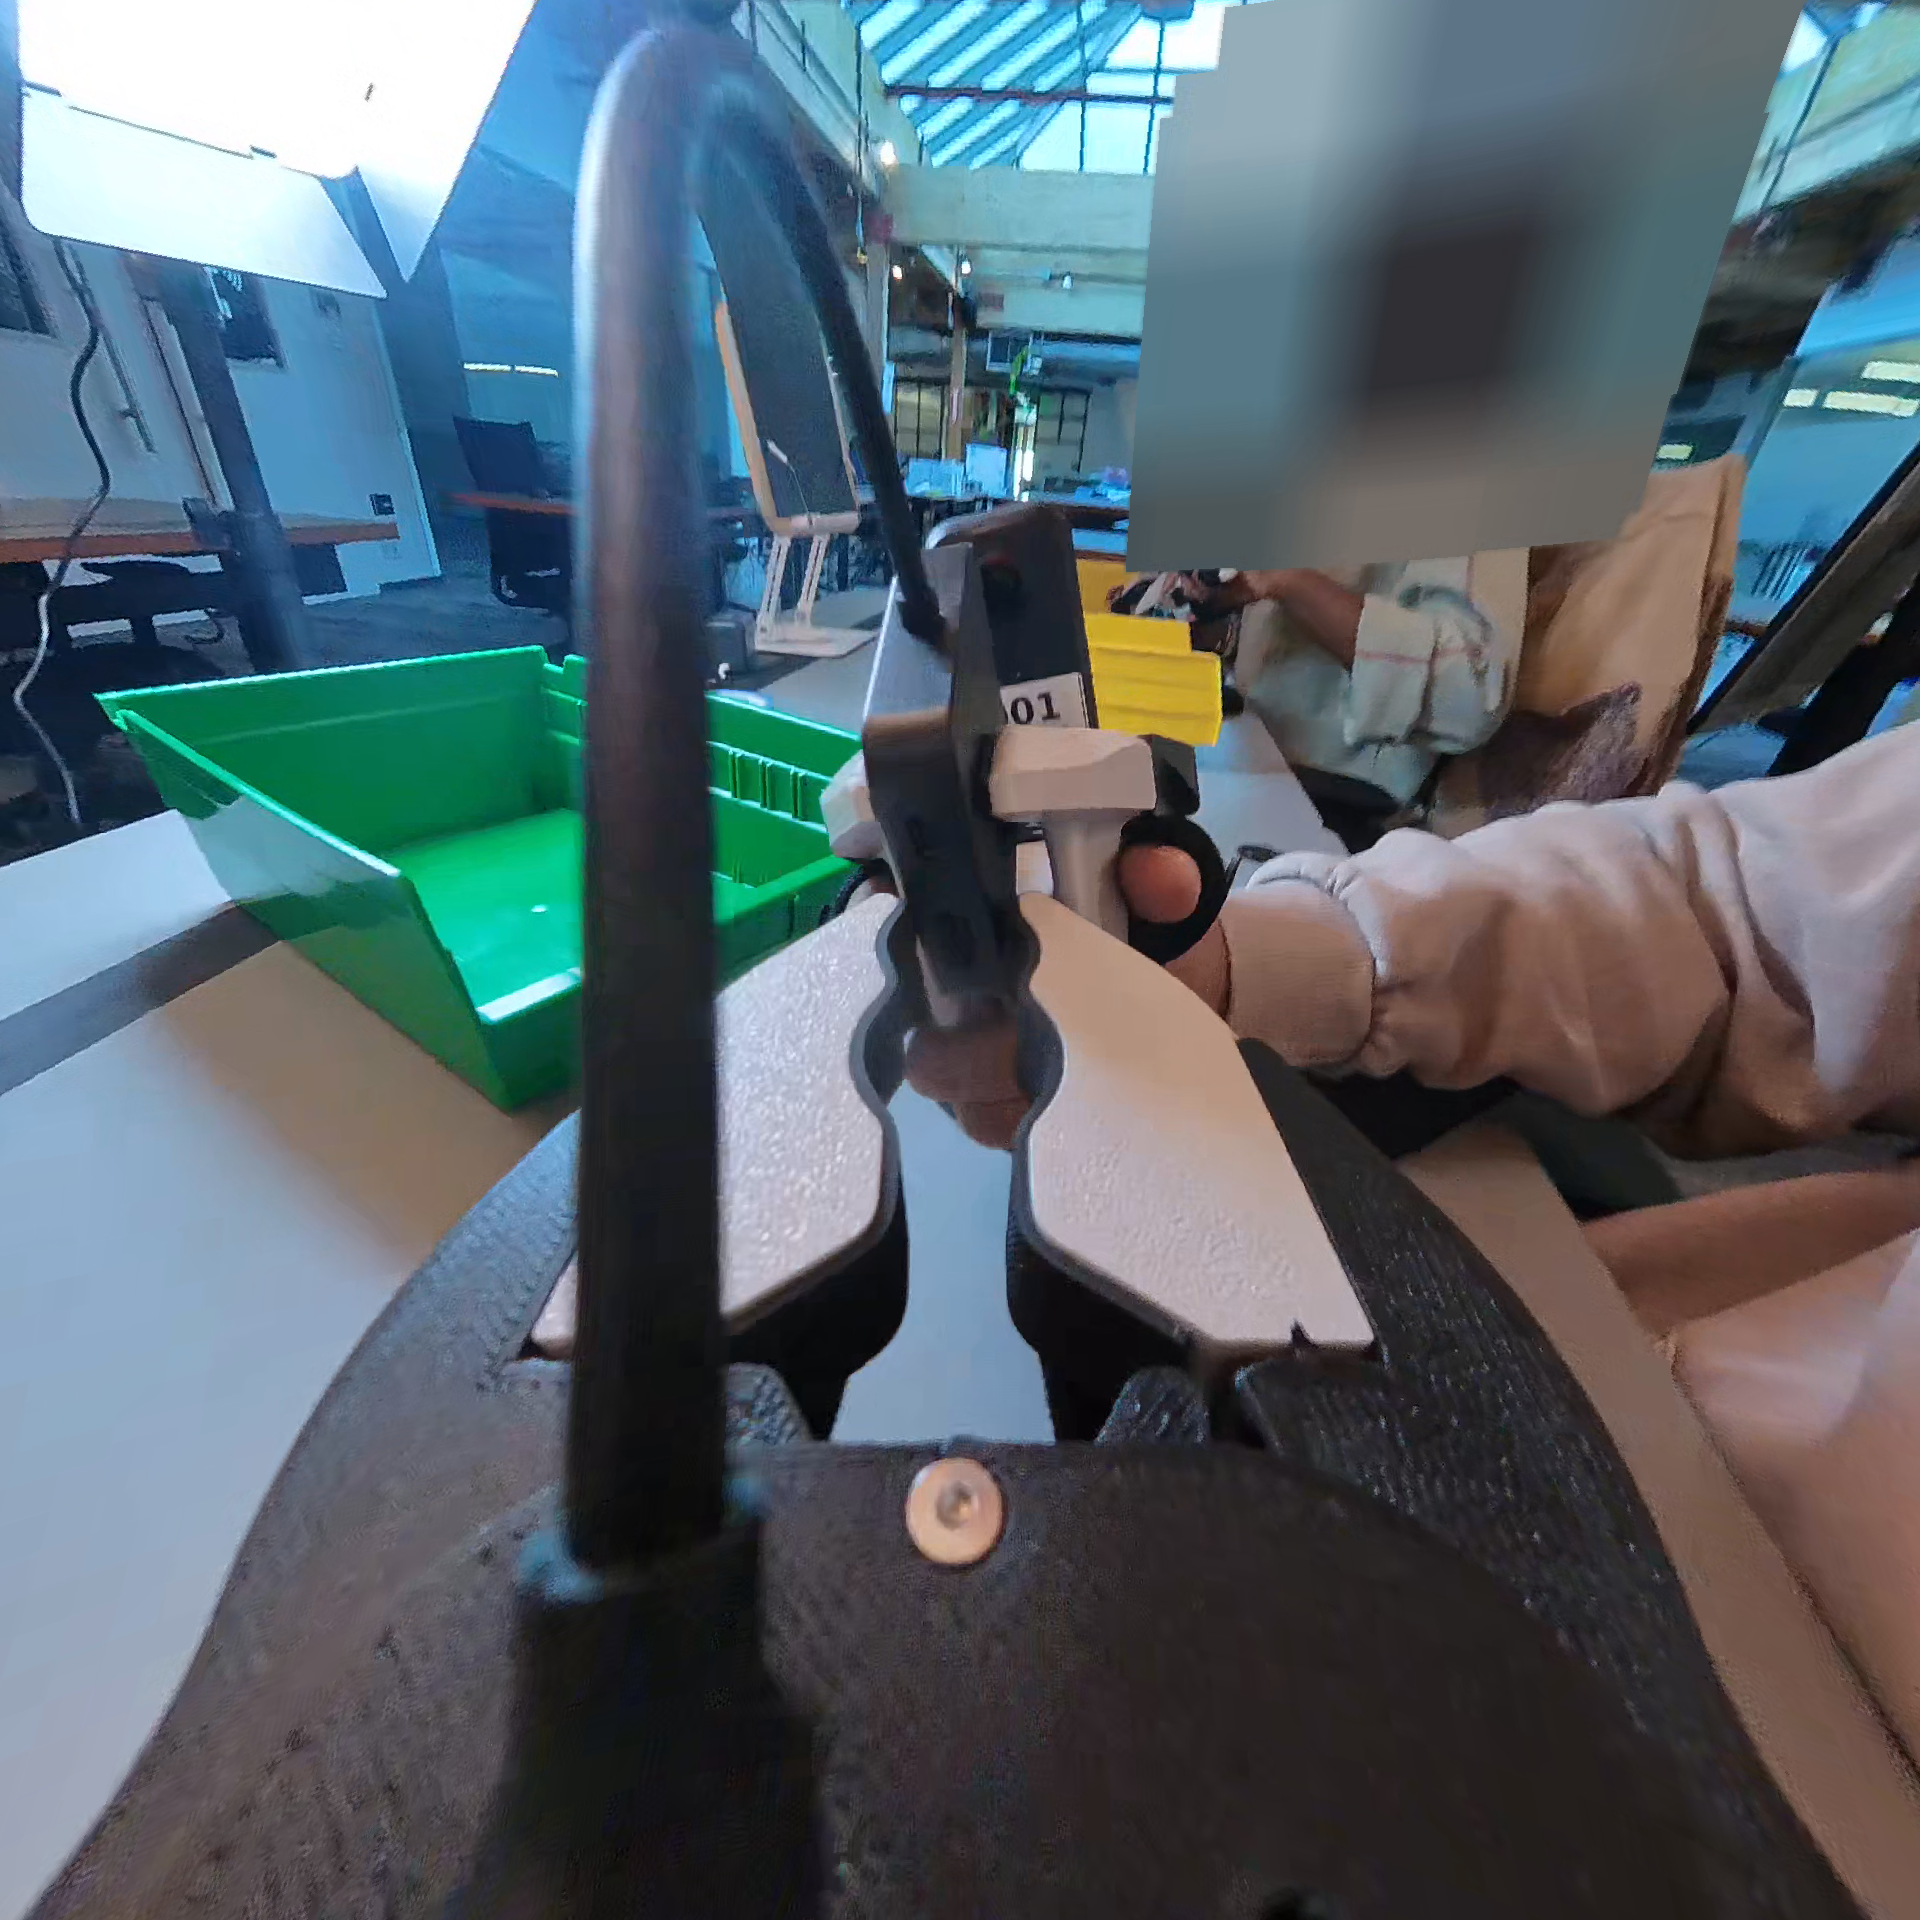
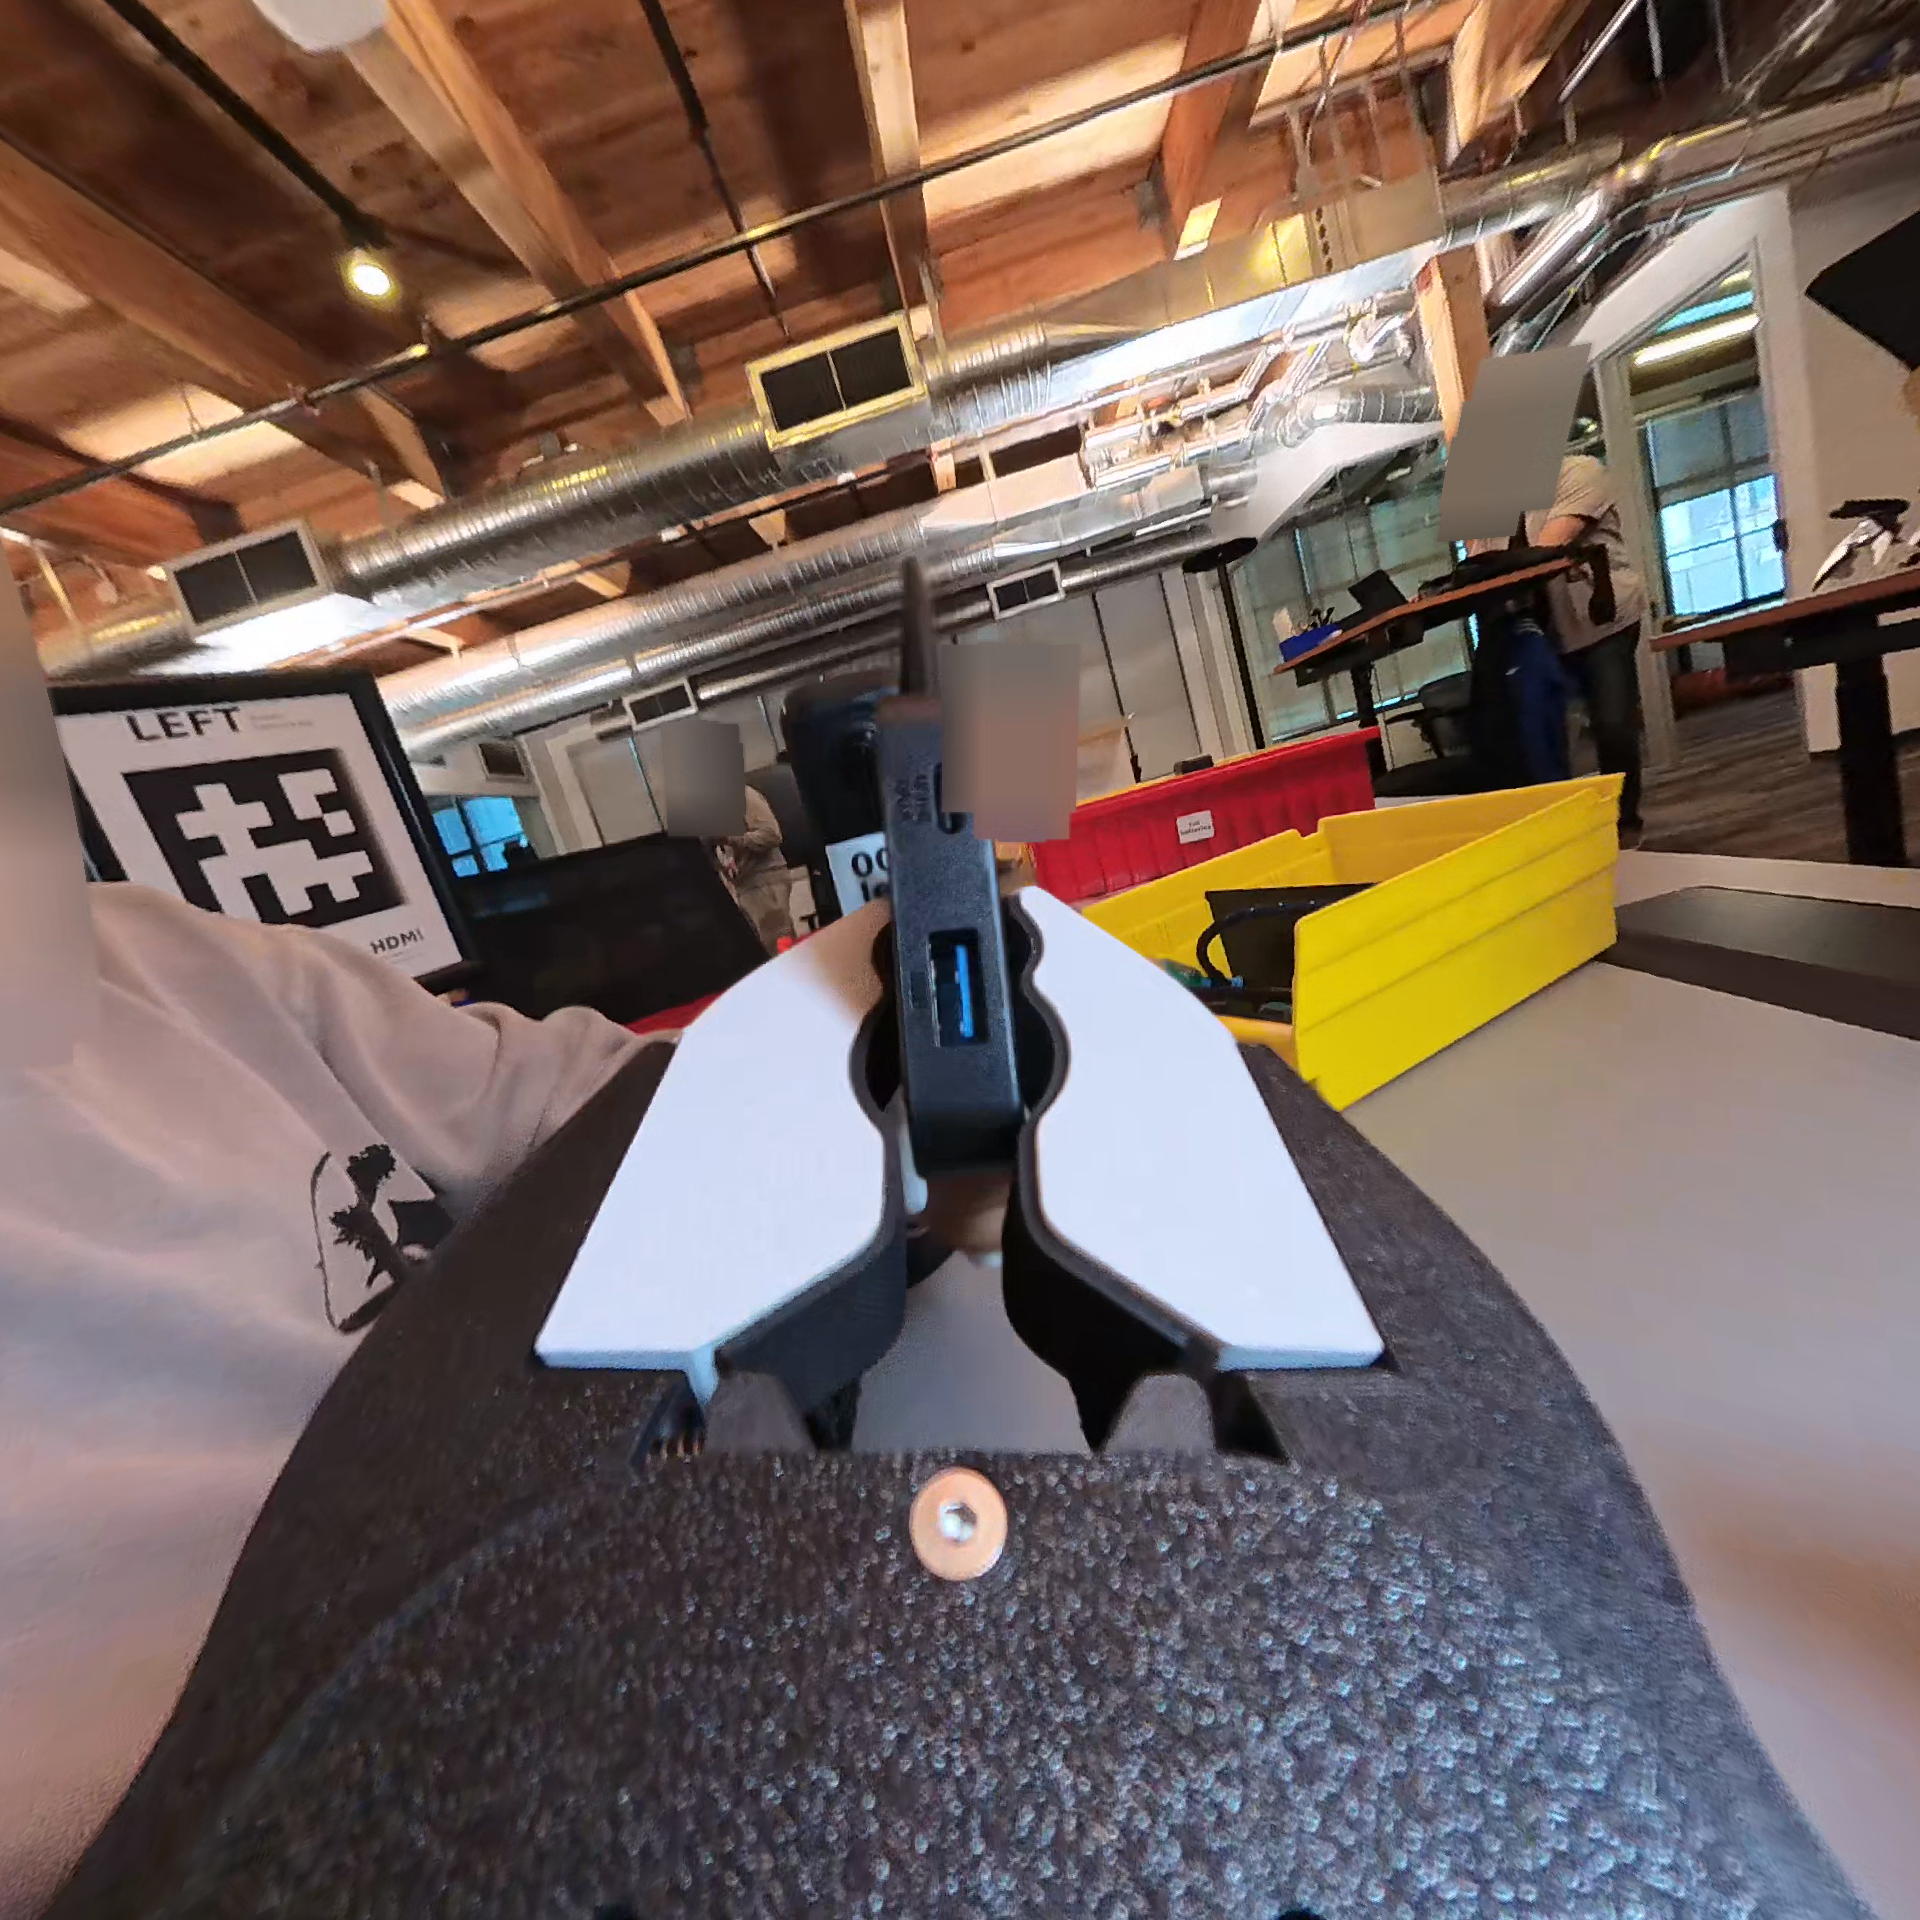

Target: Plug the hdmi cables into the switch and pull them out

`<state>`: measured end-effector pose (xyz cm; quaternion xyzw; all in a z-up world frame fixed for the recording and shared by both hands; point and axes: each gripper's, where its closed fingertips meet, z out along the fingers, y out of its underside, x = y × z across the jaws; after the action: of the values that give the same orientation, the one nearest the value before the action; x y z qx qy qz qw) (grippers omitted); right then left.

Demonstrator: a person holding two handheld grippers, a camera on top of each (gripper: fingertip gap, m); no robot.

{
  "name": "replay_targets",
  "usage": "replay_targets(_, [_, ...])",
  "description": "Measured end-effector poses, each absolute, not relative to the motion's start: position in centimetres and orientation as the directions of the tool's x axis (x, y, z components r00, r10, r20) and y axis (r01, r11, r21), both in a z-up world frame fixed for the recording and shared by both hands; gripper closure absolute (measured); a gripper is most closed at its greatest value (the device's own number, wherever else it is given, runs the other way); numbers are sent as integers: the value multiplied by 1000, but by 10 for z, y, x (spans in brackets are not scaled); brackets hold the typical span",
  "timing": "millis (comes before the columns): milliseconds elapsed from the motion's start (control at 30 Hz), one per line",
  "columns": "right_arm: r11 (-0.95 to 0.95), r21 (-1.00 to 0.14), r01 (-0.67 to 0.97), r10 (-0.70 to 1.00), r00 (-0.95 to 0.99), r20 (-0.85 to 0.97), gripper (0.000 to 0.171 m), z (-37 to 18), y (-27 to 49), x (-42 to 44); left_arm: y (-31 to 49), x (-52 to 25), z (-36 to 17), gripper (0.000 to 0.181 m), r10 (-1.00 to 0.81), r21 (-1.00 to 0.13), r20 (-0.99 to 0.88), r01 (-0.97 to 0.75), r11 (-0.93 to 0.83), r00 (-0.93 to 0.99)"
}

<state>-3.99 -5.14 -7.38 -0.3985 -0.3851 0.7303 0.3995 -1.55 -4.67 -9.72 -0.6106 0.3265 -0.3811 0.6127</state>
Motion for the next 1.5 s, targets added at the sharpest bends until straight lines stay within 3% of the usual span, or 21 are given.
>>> replay_targets(100, [-307,-937,-168,912,-334,-240,144,-83,-53,-43,-49,-26,-98,167,-857,-995,-96,-81,64,506])
replay_targets(233, [95,-993,69,977,-197,80,136,-116,-47,-41,-54,-51,-107,167,-755,-869,-466,-399,292,462])
replay_targets(367, [520,-802,293,850,-83,521,134,-148,-30,-42,-44,-71,-129,167,-619,-649,-705,-665,369,346])
replay_targets(467, [675,-612,411,696,-82,713,133,-165,-23,-46,-39,-75,-143,167,-578,-552,-766,-747,370,280])
replay_targets(533, [711,-554,433,639,-70,766,133,-169,-19,-48,-35,-79,-149,167,-521,-455,-824,-809,372,223])
replay_targets(667, [733,-556,391,603,6,798,134,-159,-16,-49,-33,-80,-156,167,-473,-348,-869,-859,374,146])
replay_targets(833, [781,-495,380,544,-28,838,137,-157,-27,-52,-33,-74,-160,167,-489,-380,-856,-843,380,166])
replay_targets(967, [810,-429,400,486,-47,873,156,-161,-32,-56,-32,-67,-162,167,-451,-344,-881,-850,399,144])
replay_targets(1300, [818,-386,426,457,-75,886,156,-167,-32,-58,-37,-56,-165,167,-432,-332,-893,-831,446,125])
replay_targets(1500, [818,-393,421,456,-58,888,156,-163,-32,-57,-37,-57,-161,167,-448,-381,-878,-812,442,169])
